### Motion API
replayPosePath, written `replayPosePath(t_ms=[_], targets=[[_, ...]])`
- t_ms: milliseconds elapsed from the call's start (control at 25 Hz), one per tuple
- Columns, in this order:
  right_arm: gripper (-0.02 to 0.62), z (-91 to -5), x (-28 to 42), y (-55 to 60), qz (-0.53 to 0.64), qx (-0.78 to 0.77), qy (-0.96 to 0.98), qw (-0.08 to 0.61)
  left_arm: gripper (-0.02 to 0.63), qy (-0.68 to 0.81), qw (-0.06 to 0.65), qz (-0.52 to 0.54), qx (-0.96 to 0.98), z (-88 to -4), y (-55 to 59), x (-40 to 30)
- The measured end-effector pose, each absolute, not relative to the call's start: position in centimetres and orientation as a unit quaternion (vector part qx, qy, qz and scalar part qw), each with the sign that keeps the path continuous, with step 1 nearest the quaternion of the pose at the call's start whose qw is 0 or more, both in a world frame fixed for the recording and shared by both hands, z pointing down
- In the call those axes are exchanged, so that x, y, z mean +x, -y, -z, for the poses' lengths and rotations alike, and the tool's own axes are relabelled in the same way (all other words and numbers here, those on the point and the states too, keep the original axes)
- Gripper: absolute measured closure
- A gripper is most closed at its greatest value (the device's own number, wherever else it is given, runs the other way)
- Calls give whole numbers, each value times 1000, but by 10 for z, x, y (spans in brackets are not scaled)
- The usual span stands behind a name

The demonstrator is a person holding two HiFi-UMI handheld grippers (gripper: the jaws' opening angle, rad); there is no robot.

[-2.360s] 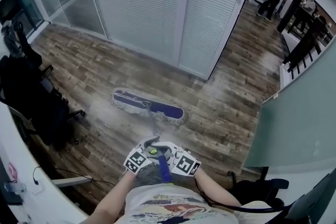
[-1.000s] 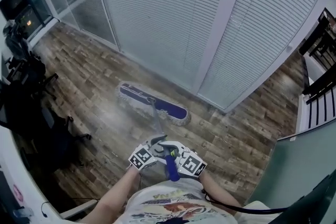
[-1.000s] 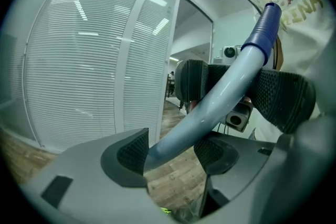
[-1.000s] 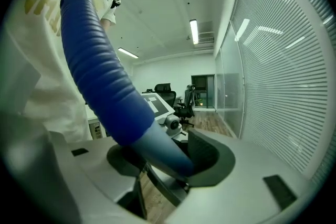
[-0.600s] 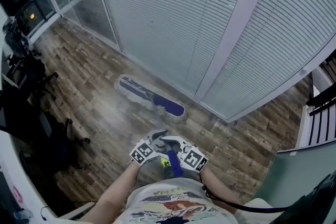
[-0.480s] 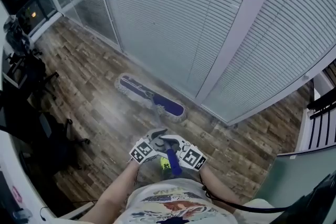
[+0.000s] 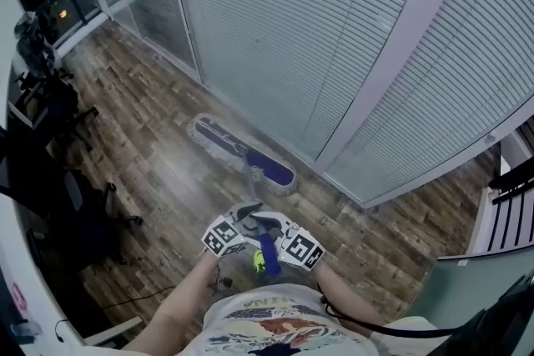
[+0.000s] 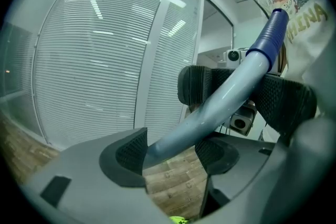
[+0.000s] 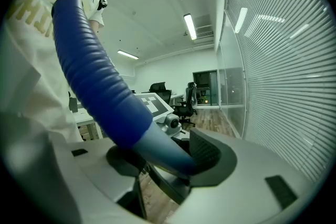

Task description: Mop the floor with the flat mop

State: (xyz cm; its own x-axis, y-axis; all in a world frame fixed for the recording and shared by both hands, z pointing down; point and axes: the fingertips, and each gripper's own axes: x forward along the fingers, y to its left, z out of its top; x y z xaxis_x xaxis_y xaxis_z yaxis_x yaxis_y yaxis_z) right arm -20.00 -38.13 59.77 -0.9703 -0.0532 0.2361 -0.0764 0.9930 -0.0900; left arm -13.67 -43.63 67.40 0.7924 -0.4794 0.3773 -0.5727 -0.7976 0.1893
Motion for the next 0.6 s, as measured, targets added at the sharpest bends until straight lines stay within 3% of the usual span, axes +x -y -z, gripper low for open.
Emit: replayPosePath(t_ms=[600], targets=[[390,-587,-246,194,-26,-36,992,118,353,328,167,-126,921,-663,257,-185]])
